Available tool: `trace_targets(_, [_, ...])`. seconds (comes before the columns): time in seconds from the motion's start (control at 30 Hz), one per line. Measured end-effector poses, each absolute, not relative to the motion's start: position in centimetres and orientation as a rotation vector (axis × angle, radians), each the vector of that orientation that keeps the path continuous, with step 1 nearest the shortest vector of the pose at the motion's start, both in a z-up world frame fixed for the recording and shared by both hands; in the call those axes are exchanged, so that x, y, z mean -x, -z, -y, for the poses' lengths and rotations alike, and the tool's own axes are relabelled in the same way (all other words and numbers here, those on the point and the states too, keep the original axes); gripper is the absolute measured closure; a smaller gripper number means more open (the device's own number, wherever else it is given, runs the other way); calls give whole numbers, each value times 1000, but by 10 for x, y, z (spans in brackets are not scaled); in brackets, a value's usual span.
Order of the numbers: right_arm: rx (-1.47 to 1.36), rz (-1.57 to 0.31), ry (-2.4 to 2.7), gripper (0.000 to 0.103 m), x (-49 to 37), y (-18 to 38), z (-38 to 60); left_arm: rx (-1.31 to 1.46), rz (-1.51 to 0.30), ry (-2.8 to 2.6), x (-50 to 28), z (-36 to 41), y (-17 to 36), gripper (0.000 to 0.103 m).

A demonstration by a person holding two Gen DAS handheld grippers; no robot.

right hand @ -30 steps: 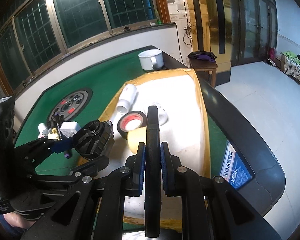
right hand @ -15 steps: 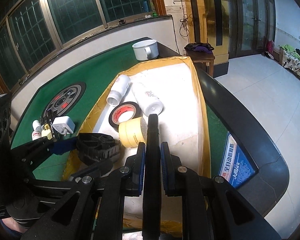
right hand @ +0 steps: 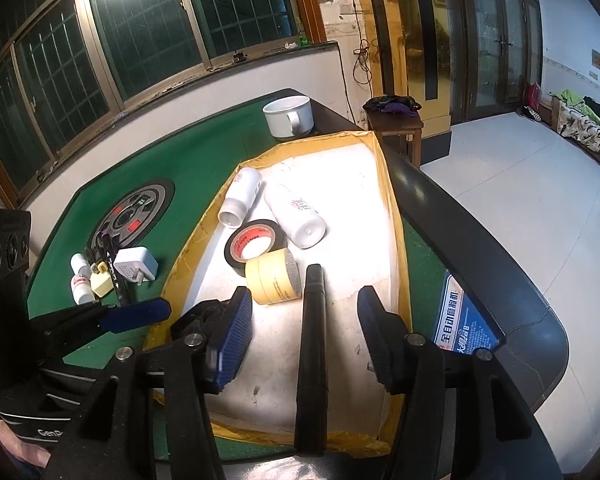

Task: Organize rigid objects
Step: 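Move both open tools back over the green table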

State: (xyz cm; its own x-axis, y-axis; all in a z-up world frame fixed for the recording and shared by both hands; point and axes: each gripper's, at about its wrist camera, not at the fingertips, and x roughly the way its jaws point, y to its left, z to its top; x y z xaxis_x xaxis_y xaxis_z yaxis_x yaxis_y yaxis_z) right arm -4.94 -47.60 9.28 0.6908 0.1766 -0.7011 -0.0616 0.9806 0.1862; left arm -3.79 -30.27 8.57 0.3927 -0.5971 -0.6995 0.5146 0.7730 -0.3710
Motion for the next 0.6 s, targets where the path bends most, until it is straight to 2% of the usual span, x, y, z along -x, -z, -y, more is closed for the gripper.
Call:
trace_targets(0.23, [-155,-782,-148,52,52,-99,467,156,-926,819,49,278,-96,36])
trace_targets(0.27, [-153,-774,-150,52,53,-102,464,161,-920,818,51,271,-100,27])
trace_targets(0.33, [-147,-755,-165,51,56,-107,459,180,-905,804,55,252,-104,18])
trace_targets(0.47, [-115,-726,-215,40,59,-118,439,282,-883,707,58,191,-109,18])
trace_targets(0.6, [-87,-713,-275,40,59,-124,414,394,-907,543,53,123,-99,18])
